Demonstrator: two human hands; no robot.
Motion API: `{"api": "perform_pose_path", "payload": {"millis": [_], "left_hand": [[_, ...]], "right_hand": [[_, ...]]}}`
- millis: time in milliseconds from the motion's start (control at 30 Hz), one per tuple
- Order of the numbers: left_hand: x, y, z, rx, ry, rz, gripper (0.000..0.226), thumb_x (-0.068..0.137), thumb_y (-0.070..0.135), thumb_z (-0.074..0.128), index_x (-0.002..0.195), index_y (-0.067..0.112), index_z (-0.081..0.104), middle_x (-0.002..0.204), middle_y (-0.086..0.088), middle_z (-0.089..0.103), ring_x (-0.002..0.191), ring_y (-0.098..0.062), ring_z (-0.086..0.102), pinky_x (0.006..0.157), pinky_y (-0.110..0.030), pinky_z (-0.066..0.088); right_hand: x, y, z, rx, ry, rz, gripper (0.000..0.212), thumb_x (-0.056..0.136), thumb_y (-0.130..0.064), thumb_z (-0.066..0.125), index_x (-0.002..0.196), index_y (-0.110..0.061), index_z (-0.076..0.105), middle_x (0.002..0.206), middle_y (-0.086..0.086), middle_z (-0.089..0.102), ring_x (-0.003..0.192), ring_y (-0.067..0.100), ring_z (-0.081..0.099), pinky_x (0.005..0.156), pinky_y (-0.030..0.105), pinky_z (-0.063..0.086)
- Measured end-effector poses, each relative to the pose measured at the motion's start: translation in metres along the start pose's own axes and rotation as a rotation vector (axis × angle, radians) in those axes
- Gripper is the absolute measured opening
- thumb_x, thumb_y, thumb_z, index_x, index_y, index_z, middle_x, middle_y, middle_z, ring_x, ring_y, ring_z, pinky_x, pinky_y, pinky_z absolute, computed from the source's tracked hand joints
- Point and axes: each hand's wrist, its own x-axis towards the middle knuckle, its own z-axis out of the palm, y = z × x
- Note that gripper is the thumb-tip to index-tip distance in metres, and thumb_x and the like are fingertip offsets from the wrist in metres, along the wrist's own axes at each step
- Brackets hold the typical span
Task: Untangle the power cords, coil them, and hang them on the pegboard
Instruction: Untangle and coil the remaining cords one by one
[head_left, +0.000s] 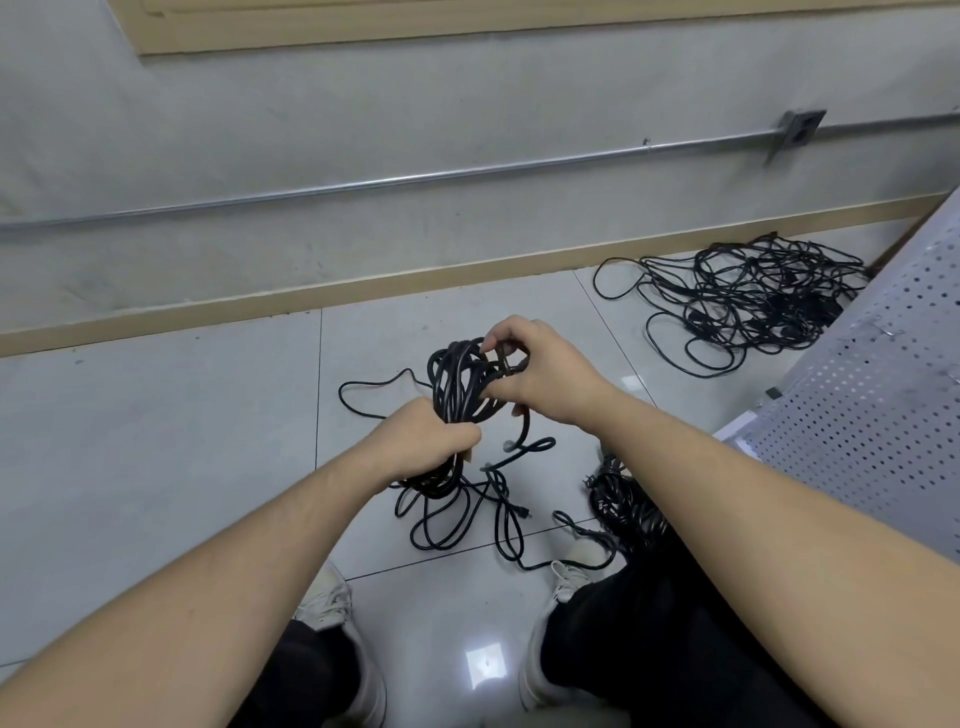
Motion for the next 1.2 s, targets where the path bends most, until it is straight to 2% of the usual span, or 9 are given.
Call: {"api": "perform_pose_path", "payload": {"millis": [200,367,500,600,733,800,933,1067,1200], "left_hand": [[-0.002,-0.007,-0.014,0.095,0.018,-0.07,0.03,0.084,0.033,0.056,0.067,0.011,0.067,0.068,-0.004,0.071,0.062,-0.015,0.06,0.06,-0.027,0.047],[-0.002,-0.02,-0.029,0.123,-0.038,-0.074,0.028,0.08,0.037,0.057,0.064,0.015,0.06,0.065,-0.007,0.066,0.062,-0.022,0.055,0.066,-0.035,0.045],[-0.007,-0.016,-0.033,-0.056,-0.158,-0.001,0.028,0.077,0.033,0.056,0.068,0.008,0.067,0.061,-0.001,0.06,0.064,-0.022,0.051,0.062,-0.036,0.039],[-0.007,-0.013,-0.033,-0.209,-0.186,0.024,0.033,0.072,0.036,0.057,0.067,0.004,0.067,0.069,-0.011,0.057,0.067,-0.027,0.047,0.062,-0.035,0.037],[-0.011,-0.012,-0.037,-0.403,-0.148,0.042,0.031,0.075,0.028,0.056,0.048,0.015,0.052,0.082,-0.011,0.062,0.066,-0.024,0.045,0.059,-0.03,0.035],[-0.01,-0.013,-0.039,-0.455,-0.103,0.042,0.033,0.076,0.027,0.055,0.046,0.015,0.05,0.082,-0.008,0.065,0.065,-0.022,0.048,0.057,-0.028,0.036],[-0.007,-0.015,-0.045,-0.531,-0.018,0.019,0.049,0.091,0.018,0.053,0.042,0.014,0.048,0.081,-0.007,0.064,0.06,-0.018,0.049,0.054,-0.024,0.042],[-0.007,-0.013,-0.044,-0.549,-0.018,0.026,0.043,0.084,0.021,0.055,0.042,0.014,0.047,0.081,-0.009,0.063,0.058,-0.017,0.05,0.056,-0.024,0.042],[-0.007,-0.006,-0.031,-0.54,-0.059,0.009,0.033,0.074,0.039,0.074,0.053,0.017,0.063,0.081,-0.013,0.061,0.063,-0.02,0.051,0.064,-0.034,0.045]], "right_hand": [[0.0,0.0,-0.01,0.216,-0.172,0.135,0.031,0.094,-0.007,0.07,0.121,-0.02,0.066,0.117,-0.004,0.066,0.053,0.011,0.051,0.048,0.023,0.048],[0.005,0.009,-0.025,0.299,-0.019,0.225,0.018,0.104,-0.019,0.053,0.113,-0.026,0.067,0.116,0.002,0.074,0.043,0.011,0.033,0.041,0.02,0.032],[0.007,0.016,-0.02,-0.122,-0.024,0.258,0.042,0.101,-0.008,0.033,0.105,-0.03,0.069,0.119,0.004,0.069,0.045,0.014,0.04,0.042,0.021,0.033],[0.009,0.018,-0.014,-0.613,-0.162,0.145,0.05,0.097,-0.006,0.034,0.121,-0.036,0.066,0.137,-0.005,0.045,0.08,0.027,0.065,0.073,0.032,0.054],[0.007,0.021,-0.006,-0.842,-0.374,-0.092,0.042,0.095,-0.036,0.06,0.136,-0.033,0.052,0.15,-0.007,0.042,0.133,0.023,0.043,0.112,0.047,0.034],[0.006,0.019,-0.004,-0.739,-0.342,-0.187,0.022,0.093,-0.046,0.066,0.109,-0.033,0.06,0.121,-0.012,0.061,0.118,0.013,0.052,0.111,0.047,0.034],[0.001,0.003,0.0,-0.156,-0.178,-0.161,0.016,0.1,-0.03,0.064,0.085,-0.024,0.063,0.088,-0.007,0.075,0.074,-0.008,0.061,0.08,0.012,0.045],[-0.001,-0.008,0.002,0.303,0.026,0.007,0.018,0.106,-0.022,0.05,0.1,-0.015,0.065,0.066,0.005,0.068,0.058,0.019,0.064,0.062,0.031,0.056],[-0.002,-0.007,0.008,0.378,0.119,0.17,0.021,0.108,-0.031,0.039,0.102,-0.021,0.057,0.078,0.003,0.059,0.043,0.013,0.039,0.044,0.025,0.041]]}}
